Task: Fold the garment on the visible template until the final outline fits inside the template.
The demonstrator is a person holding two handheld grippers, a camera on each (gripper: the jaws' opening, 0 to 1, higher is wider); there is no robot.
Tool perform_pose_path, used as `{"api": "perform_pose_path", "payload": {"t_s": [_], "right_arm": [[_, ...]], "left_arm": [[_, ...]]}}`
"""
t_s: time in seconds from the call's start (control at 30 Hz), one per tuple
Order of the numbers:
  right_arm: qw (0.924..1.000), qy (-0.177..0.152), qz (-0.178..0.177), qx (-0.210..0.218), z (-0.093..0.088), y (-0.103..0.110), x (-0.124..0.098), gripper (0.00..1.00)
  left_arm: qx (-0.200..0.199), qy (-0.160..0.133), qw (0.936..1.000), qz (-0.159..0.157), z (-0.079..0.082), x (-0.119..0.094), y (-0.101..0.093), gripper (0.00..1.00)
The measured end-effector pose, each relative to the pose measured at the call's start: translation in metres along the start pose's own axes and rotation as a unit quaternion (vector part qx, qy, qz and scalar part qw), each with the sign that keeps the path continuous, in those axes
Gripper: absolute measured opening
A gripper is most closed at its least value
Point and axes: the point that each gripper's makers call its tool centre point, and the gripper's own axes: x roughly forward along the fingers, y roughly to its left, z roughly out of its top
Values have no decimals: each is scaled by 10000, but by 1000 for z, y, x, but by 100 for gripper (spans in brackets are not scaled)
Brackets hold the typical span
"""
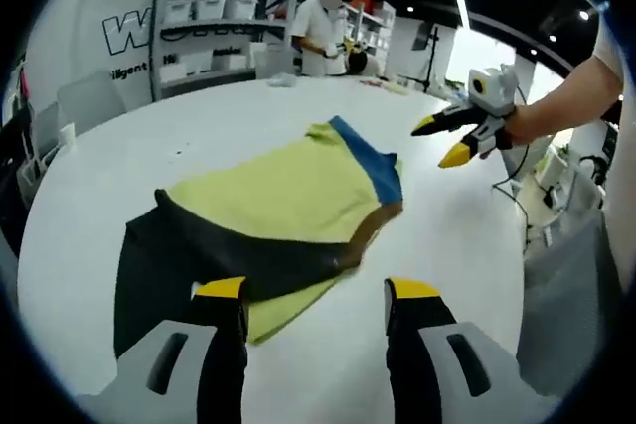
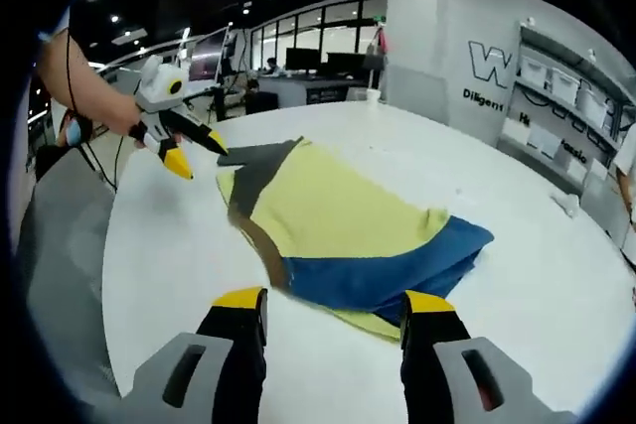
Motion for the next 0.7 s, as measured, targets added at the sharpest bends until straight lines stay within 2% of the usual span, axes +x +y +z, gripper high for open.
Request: {"api": "perform_pose_path", "payload": {"t_s": [0.13, 0.2, 0.27, 0.33, 0.4, 0.57, 0.7], "right_arm": [[9997, 100, 101, -215, -3, -2, 8, 47], [9986, 200, 174, -466, -6, -3, 12, 45], [9981, 223, 216, -532, -6, -3, 15, 43], [9966, 290, 272, -715, -6, -5, 18, 42], [9961, 303, 301, -768, -6, -6, 19, 40], [9937, 385, 398, -969, -8, -9, 23, 37], [9918, 447, 453, -1106, -9, -11, 23, 35]], "left_arm": [[220, 121, 9997, -27, -4, 6, 5, 41], [267, 147, 9995, -34, -4, 8, 6, 41], [368, 171, 9992, -29, -4, 10, 8, 39], [640, 274, 9976, 49, -6, 11, 13, 37], [1020, 463, 9936, 120, -10, 11, 18, 34], [1465, 602, 9872, 177, -11, 16, 27, 30], [1988, 746, 9769, 246, -11, 19, 36, 26]]}}
